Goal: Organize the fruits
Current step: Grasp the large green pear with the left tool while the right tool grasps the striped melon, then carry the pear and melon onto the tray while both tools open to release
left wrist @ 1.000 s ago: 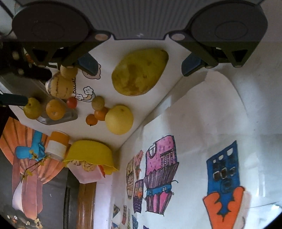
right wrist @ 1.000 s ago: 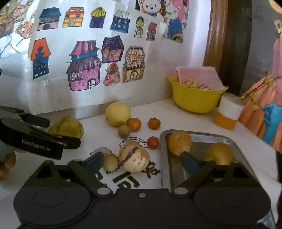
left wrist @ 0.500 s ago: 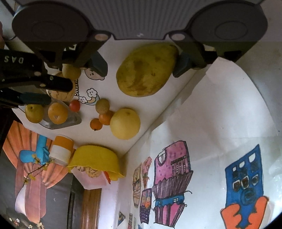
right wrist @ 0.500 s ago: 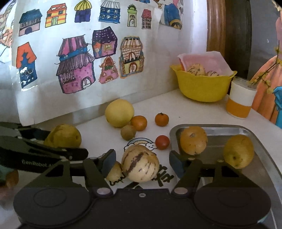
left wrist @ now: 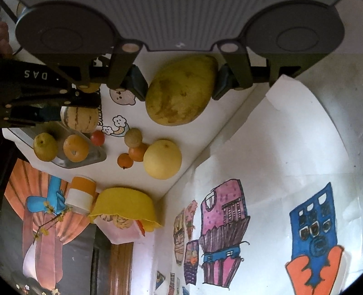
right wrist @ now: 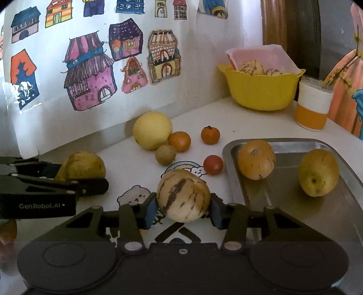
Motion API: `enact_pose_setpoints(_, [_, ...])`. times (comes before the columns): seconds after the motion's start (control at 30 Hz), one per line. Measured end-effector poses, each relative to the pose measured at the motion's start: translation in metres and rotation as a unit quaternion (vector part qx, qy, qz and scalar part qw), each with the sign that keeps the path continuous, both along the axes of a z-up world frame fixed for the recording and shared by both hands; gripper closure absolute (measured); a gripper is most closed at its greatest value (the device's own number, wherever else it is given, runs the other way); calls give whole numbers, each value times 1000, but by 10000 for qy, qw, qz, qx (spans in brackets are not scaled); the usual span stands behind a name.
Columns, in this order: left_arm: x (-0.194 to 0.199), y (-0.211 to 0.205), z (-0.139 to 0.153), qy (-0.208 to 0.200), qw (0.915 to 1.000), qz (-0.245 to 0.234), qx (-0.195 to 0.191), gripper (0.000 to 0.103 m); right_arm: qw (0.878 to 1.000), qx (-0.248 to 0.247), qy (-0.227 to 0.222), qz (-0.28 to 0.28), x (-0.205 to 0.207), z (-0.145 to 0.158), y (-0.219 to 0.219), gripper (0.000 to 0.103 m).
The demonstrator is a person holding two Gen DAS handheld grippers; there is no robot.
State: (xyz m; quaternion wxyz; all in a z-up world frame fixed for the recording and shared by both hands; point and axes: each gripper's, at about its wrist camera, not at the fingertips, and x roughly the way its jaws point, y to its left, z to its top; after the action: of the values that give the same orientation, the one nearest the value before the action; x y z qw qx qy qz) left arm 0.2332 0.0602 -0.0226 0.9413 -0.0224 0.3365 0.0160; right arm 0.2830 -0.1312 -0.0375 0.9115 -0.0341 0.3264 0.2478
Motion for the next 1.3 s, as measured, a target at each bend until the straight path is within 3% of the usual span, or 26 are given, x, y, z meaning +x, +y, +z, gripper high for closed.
enact_pose_setpoints(0.43, [-4,-19,4,149,9994,-253,-205,41,9994,254,-216,19,-21,11,-17,54])
enact_pose_setpoints(0.8, [3,-65,23,-135,9972,-600,-421,44,9975,427,-422,-365,-40,38,-71,54])
enact_pose_setpoints(1.3, [34,-132,28,-222,9940,-981,-433,45,9933,443,-340,-1007,-26,23,-136,54])
